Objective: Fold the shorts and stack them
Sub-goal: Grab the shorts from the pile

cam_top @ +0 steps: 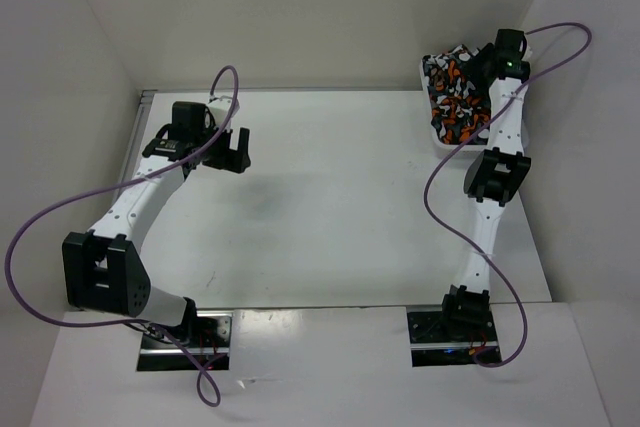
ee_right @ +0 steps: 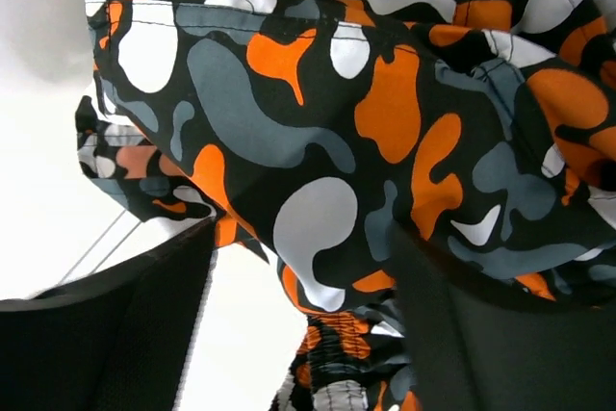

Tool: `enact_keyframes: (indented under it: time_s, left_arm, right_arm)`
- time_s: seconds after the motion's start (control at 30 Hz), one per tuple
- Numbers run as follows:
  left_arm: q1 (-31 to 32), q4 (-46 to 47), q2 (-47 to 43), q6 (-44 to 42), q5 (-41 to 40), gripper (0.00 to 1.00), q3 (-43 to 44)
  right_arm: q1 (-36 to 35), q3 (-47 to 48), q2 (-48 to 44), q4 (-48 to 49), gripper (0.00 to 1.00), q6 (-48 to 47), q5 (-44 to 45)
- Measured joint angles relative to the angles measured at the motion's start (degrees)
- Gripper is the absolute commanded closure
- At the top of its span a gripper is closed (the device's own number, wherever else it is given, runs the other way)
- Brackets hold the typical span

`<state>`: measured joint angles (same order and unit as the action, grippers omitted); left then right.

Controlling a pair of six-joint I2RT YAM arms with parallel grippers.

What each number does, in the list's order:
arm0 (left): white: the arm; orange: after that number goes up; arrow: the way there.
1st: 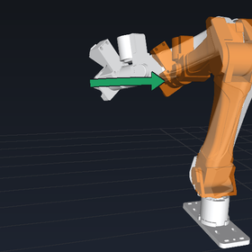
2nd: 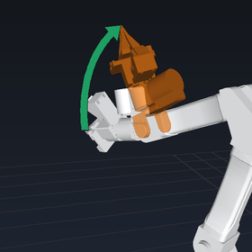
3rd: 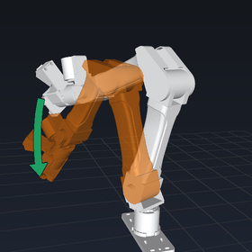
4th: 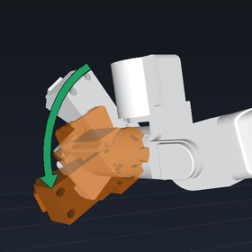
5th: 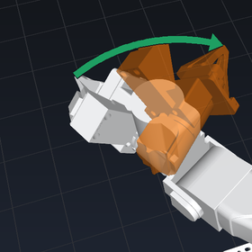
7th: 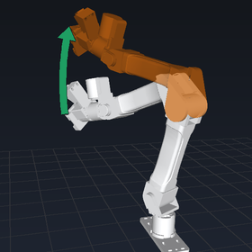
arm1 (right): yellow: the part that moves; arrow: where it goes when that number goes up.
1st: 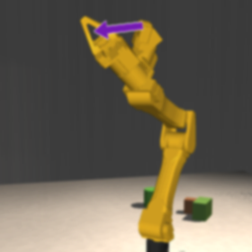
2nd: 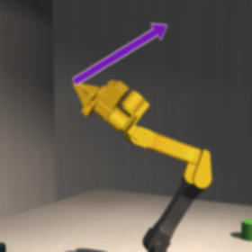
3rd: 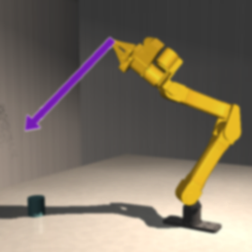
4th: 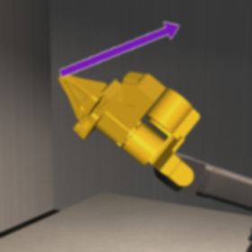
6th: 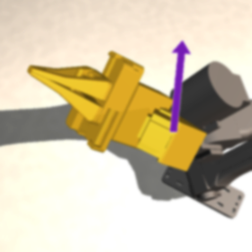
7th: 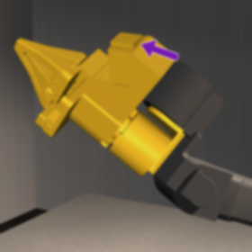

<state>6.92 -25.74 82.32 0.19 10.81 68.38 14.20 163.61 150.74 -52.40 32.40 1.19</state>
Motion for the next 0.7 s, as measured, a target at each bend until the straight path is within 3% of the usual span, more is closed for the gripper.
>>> enact_keyframes:
  time_s: [0.03, 0.07, 0.13, 0.17, 0.27, 0.7]
  left_arm:
    - [0.0, 0.0, 0.0, 0.0, 0.0, 0.01, 0.0]
    - [0.0, 0.0, 0.0, 0.0, 0.0, 0.01, 0.0]
    - [0.0, 0.0, 0.0, 0.0, 0.0, 0.01, 0.0]
    - [0.0, 0.0, 0.0, 0.0, 0.0, 0.01, 0.0]
    - [0.0, 0.0, 0.0, 0.0, 0.0, 0.01, 0.0]
    - [0.0, 0.0, -0.6, 0.0, 0.0, 0.01, 0.0]
  right_arm:
    - [0.0, 0.0, 0.0, 0.0, 0.32, -0.2, -0.2]
    - [0.0, 0.0, 0.0, -0.1, 0.50, -0.1, -0.2]
    - [0.0, 0.0, 0.0, -0.5, 0.67, -0.3, -0.2]
    - [0.0, 0.0, 0.0, -0.7, 0.82, -0.4, -0.3]
    - [-0.2, 0.0, 0.0, -1.1, 1.00, -0.2, -0.3]
    - [-3.1, 2.2, -3.5, -4.2, 1.00, 0.4, 1.7]
